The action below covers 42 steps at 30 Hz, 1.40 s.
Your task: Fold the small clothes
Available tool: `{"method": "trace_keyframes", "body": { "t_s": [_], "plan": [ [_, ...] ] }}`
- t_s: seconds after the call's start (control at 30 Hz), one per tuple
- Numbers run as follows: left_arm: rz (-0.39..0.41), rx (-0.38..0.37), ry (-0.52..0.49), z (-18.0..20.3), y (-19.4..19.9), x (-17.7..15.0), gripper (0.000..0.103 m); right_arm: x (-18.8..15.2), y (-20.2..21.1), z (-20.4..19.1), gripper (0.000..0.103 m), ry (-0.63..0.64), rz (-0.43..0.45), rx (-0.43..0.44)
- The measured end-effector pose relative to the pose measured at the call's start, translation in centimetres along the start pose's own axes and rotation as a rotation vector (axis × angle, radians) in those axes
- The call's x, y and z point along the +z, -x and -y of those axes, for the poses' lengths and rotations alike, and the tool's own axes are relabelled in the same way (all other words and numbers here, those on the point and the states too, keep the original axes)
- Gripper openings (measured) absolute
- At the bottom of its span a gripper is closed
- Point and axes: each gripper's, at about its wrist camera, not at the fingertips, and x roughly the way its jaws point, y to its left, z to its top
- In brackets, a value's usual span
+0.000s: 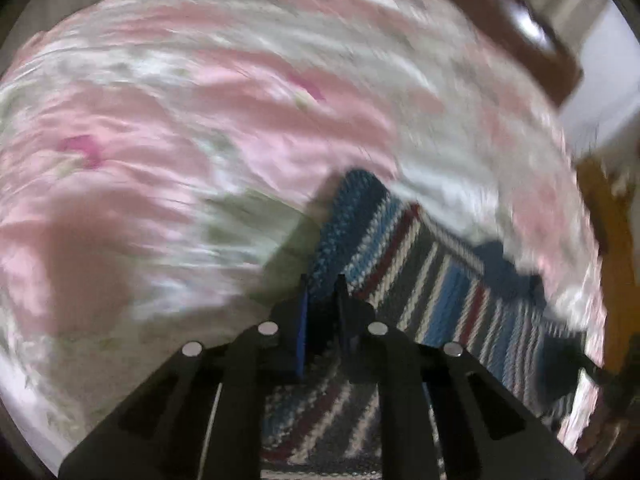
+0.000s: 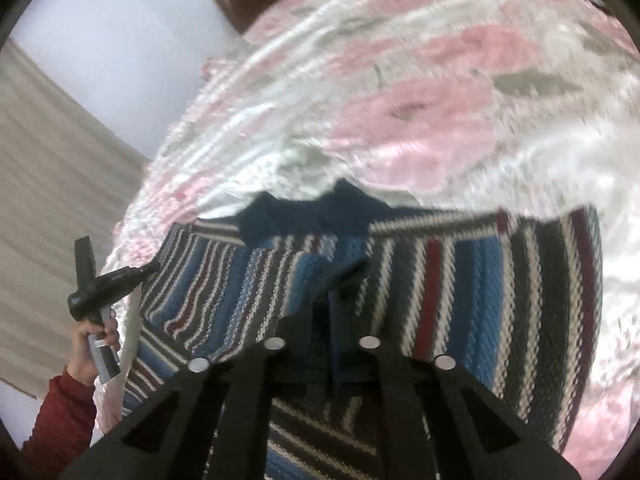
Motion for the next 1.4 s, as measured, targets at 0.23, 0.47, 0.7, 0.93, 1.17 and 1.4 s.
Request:
{"method": "trace_keyframes", "body": {
  "t_s": [0.23,0.47,0.7,0.93,1.17,1.4],
  "plan": [
    [-0.021,0.092,0.048,-2.7,-0.4,-1.5,0.0,-1.3,-2.8,2.9,0.016,-0.07,-0.131,-0.131],
    [-0.045,0.064,-0.069,-0.5,1.3,-2.6,0.041,-2.5,-1.7,3.1,0.045,-0.096,-0.117,-0.08],
    [-0.107,0.136,-0.152,0.8,-1.9,-3.3,0.051,-2.2,-5.1,1.3,0.014,0.035,-0.19,-0.267],
    [-0.127,0.116,-0.105,-0.4,0.4,-3.6,0.054,-2.8,-4.1,1.5,0.02,-0.019,-0.152,-0.287],
    [-0.19,0.123,-0.197,-2.8,8.5,-11.4,0.076,-10.6,5.1,-0.6,0.048,0.045,-0.173,-0.292],
    [-0.267,0.127,-0.242,-5.8,13.9,-20.8,0.08,-22.5,11.6,-0.8,0.054,0.001,-0.269,-0.299]
  ]
}}
